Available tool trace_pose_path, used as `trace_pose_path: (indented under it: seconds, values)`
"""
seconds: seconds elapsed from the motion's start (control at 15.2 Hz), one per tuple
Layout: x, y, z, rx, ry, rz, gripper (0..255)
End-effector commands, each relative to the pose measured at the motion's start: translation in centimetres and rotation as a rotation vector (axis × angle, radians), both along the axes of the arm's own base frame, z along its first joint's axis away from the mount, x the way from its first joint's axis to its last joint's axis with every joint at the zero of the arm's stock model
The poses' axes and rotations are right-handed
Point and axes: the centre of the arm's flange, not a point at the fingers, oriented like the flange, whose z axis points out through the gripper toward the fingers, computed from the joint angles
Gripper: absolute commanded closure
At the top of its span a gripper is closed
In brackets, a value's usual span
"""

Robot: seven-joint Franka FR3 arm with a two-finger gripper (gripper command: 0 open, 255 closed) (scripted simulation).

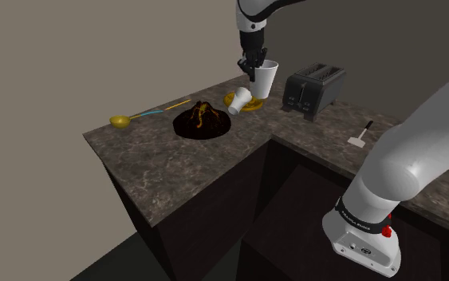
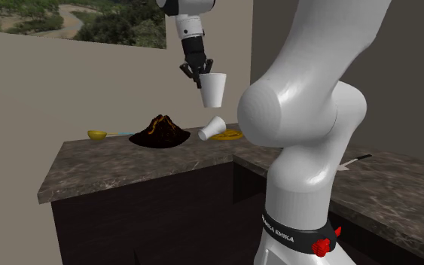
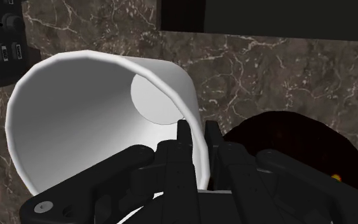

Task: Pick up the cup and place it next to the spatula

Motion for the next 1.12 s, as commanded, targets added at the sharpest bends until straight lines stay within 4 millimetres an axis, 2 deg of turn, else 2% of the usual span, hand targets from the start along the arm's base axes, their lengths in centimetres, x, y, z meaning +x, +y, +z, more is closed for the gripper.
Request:
trace_pose_path:
  seconds: [0.0, 1.06]
  values:
    - [-2.0, -1.1, 0.1, 0.000, 0.000, 0.000, 255]
    - [-20.6, -11.1, 0.2, 0.000, 0.000, 0.000, 255]
